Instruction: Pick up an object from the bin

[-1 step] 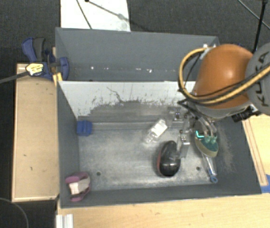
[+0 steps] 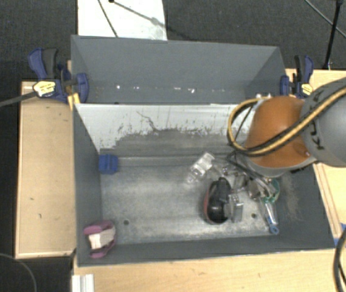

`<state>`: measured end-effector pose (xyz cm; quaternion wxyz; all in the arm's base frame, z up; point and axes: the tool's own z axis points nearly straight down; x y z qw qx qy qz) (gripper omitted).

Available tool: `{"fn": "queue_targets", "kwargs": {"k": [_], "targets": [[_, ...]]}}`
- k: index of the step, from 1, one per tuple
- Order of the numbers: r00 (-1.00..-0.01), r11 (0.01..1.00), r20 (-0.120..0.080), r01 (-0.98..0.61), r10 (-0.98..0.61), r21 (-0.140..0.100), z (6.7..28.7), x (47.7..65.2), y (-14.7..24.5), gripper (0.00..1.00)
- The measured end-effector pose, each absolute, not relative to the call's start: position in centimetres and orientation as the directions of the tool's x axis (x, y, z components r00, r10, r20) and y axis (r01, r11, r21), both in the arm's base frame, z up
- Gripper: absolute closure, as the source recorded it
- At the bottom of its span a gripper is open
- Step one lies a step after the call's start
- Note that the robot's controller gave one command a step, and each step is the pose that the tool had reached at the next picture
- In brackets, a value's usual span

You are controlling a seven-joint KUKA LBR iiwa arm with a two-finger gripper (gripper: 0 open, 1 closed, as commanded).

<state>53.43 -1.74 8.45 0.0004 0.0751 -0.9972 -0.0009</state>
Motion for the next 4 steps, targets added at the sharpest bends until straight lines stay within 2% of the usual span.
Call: {"fn": "queue_targets", "kwargs": {"k": [1, 2, 3, 4], "targets": [[-0.894, 0.894, -0.007, -0.448, -0.448, -0.004, 13.8, 54.1, -3.6, 0.00], [-0.371, 0.371, -0.001, -0.929, -0.929, 0.003, 6.9, 53.4, 1.6, 0.00], [-0.379, 0.379, -0.001, -0.926, -0.926, 0.002, 7.0, 53.4, 1.6, 1.00], [-0.368, 0.368, -0.005, -0.930, -0.930, -0.008, 25.9, 54.3, 2.7, 1.00]]}}
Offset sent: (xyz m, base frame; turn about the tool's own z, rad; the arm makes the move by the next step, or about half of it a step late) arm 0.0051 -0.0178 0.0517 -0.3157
